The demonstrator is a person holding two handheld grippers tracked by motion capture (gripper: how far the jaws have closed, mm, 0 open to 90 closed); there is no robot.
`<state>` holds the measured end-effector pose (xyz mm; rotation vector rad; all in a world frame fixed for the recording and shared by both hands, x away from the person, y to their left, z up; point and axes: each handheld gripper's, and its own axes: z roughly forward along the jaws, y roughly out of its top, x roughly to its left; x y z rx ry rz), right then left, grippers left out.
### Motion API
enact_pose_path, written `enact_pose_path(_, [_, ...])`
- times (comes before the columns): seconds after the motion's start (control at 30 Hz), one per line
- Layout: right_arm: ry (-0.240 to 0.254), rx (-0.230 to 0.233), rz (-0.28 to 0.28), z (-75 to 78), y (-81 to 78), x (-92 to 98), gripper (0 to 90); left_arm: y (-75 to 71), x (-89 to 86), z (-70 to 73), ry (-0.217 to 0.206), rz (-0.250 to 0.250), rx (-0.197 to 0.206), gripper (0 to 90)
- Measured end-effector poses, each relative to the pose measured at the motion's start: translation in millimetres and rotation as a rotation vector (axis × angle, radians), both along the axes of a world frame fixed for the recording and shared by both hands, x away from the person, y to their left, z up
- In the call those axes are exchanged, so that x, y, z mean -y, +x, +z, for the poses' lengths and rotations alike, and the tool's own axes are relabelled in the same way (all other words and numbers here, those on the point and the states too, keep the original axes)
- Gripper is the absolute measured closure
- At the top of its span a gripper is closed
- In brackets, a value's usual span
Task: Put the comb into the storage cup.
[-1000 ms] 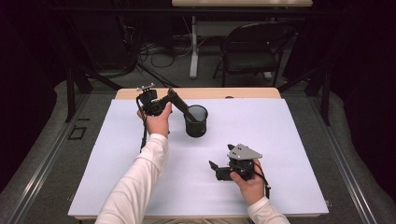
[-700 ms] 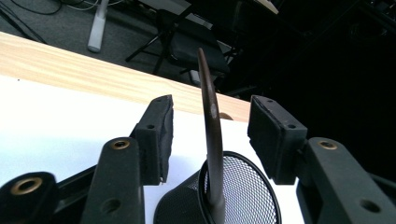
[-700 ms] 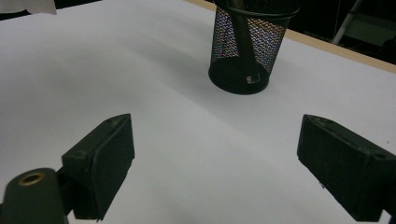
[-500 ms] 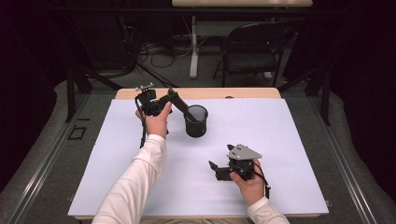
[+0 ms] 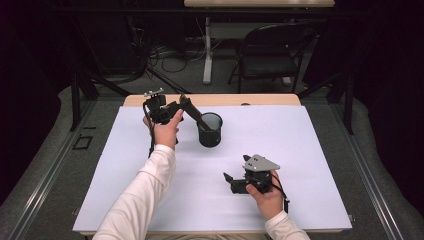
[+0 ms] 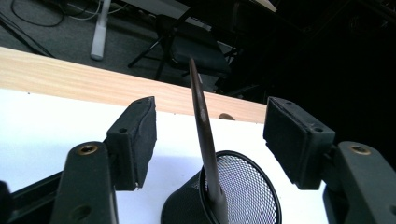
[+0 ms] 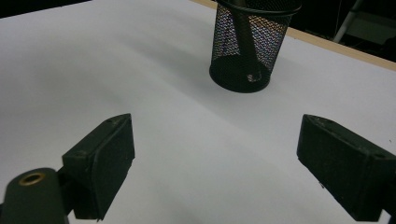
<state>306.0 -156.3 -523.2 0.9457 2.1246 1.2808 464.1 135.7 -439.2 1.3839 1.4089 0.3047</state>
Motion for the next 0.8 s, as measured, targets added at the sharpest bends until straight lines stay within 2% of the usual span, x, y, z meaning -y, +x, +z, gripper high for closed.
enact_pose_path(0.23, [0.002,0.001,-0.003,0.5,-0.2,0.8,11.6,-2.1,-4.9,3.6,0.019,-0.008,-0.01,34.0])
enact_pose_path(0.37, [0.0,-0.002,0.0,0.1,-0.1,0.2,11.6,-4.6,-7.7,6.5,0.005,-0.029,-0.003,34.0])
enact_pose_path(0.47, [-0.002,0.0,0.001,0.1,-0.2,0.1,11.6,-7.4,-10.0,9.8,0.013,-0.032,0.007,34.0])
enact_pose_path(0.77, [-0.004,-0.002,0.0,-0.4,-0.1,-0.3,11.6,-12.7,-21.4,17.0,-0.017,-0.054,0.013,34.0])
enact_pose_path(0.8, [-0.005,-0.001,0.0,-0.4,-0.1,-0.3,11.7,-13.5,-22.3,17.7,-0.032,-0.057,0.009,34.0])
